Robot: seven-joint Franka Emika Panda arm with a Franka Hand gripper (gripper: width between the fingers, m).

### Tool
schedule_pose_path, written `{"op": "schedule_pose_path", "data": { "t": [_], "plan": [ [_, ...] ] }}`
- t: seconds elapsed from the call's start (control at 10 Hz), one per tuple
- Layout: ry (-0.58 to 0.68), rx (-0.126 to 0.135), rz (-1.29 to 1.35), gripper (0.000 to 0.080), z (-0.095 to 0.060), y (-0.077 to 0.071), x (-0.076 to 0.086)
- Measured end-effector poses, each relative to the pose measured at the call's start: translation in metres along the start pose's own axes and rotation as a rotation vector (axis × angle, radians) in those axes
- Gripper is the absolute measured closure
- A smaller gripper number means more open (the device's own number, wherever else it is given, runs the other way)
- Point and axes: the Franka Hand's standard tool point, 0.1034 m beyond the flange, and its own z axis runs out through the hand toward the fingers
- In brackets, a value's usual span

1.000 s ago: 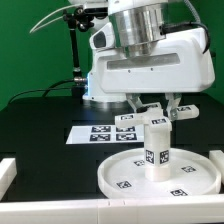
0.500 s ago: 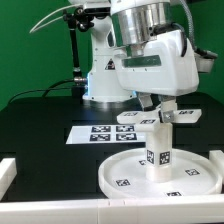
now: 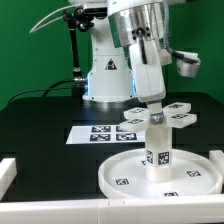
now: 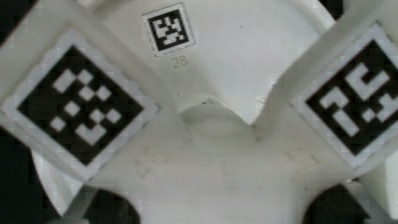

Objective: Assemble round table

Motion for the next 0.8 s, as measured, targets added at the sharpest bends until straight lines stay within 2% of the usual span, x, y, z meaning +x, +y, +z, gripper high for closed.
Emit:
{"op": "schedule_pose_path", "data": {
  "t": [0.4, 0.5, 0.6, 0.8],
  "plan": [
    [-0.009, 0.006, 0.077, 0.0353, 0.0, -0.002, -0.001],
    [-0.011, 0.007, 0.054, 0.0207, -0.002, -0.002, -0.002],
    [-0.025, 0.025, 0.009, 0.0161, -0.013, -0.006, -0.005],
    [-0.056, 0.044, -0.017, 0.0153, -0.031, -0.01, -0.012]
  ]
}}
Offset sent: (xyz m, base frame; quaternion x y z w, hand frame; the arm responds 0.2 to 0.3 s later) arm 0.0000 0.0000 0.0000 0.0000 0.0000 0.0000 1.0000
